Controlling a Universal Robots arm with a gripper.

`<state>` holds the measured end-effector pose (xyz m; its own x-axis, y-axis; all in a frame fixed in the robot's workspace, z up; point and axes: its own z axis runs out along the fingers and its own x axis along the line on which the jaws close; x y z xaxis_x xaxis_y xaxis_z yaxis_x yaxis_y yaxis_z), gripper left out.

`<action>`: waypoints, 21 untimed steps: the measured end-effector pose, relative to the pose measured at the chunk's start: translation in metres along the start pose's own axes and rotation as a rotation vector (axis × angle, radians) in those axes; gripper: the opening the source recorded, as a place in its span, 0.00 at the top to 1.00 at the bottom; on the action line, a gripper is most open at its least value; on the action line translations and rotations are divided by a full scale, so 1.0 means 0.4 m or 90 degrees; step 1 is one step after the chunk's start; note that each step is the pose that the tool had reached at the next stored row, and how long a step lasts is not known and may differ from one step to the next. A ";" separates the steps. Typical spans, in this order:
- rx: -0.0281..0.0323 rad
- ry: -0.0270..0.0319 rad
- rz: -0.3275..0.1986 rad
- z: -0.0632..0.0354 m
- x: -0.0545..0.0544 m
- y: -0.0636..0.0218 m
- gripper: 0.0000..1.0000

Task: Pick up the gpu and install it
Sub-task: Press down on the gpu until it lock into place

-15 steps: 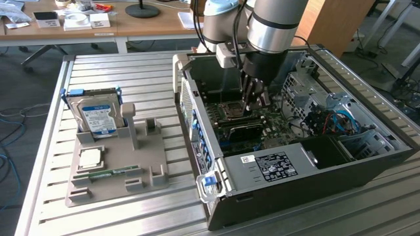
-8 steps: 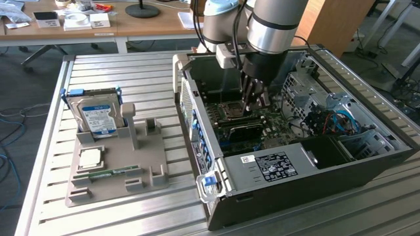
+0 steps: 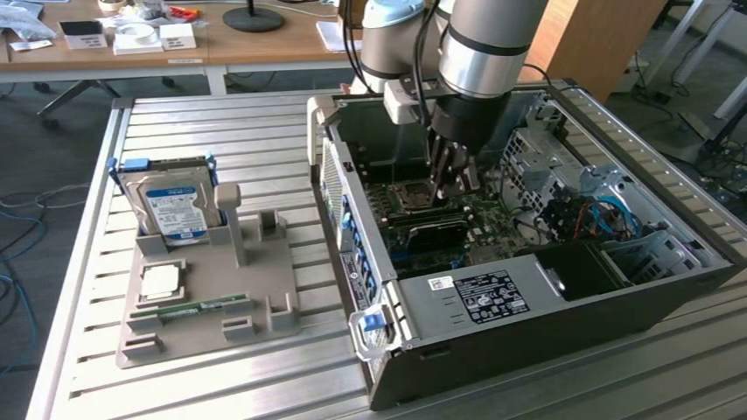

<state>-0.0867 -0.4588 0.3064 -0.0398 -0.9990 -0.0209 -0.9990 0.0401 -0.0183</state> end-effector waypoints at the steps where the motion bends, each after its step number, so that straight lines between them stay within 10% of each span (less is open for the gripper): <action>1: 0.0000 0.0000 0.000 0.002 0.000 0.000 0.89; 21: -0.0002 0.0003 0.000 0.035 -0.009 0.001 0.89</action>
<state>-0.0868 -0.4548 0.2924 -0.0398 -0.9990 -0.0204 -0.9990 0.0402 -0.0181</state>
